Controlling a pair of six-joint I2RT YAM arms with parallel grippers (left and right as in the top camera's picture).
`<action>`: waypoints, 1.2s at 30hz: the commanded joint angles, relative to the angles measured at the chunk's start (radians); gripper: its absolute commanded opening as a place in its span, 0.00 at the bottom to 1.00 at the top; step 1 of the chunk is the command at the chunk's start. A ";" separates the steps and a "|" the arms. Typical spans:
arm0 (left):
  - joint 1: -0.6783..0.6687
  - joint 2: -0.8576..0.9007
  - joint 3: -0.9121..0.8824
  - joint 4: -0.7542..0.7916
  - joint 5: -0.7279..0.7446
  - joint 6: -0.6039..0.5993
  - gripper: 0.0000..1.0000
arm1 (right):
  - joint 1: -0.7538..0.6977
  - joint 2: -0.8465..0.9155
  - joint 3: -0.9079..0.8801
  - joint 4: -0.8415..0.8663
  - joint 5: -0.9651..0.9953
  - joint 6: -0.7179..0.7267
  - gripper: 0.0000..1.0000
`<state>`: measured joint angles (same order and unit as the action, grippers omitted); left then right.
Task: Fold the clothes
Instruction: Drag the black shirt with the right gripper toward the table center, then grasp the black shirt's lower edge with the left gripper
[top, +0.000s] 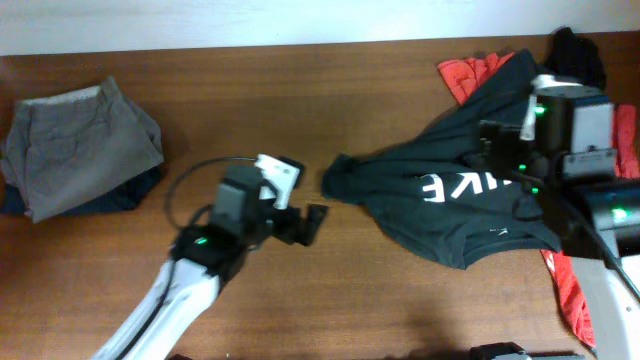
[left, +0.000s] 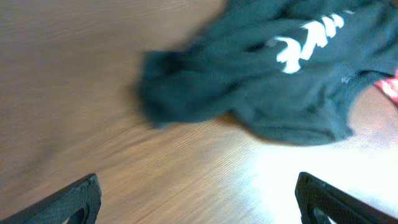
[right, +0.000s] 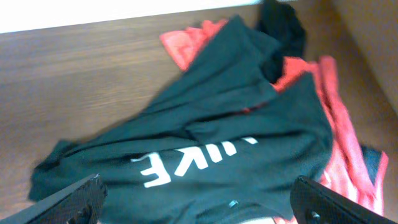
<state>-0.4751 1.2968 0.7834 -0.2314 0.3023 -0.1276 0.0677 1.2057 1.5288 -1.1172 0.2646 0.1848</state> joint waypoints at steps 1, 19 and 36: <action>-0.098 0.123 0.015 0.076 0.065 -0.128 0.99 | -0.067 -0.032 0.020 -0.021 0.001 0.042 0.99; -0.322 0.563 0.015 0.579 0.073 -0.311 0.94 | -0.129 -0.032 0.020 -0.088 0.002 0.042 0.99; -0.316 0.682 0.016 0.866 0.068 -0.320 0.31 | -0.129 -0.032 0.020 -0.107 0.002 0.042 0.99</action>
<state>-0.7956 1.9705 0.7967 0.5945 0.3679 -0.4545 -0.0528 1.1831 1.5299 -1.2221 0.2638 0.2138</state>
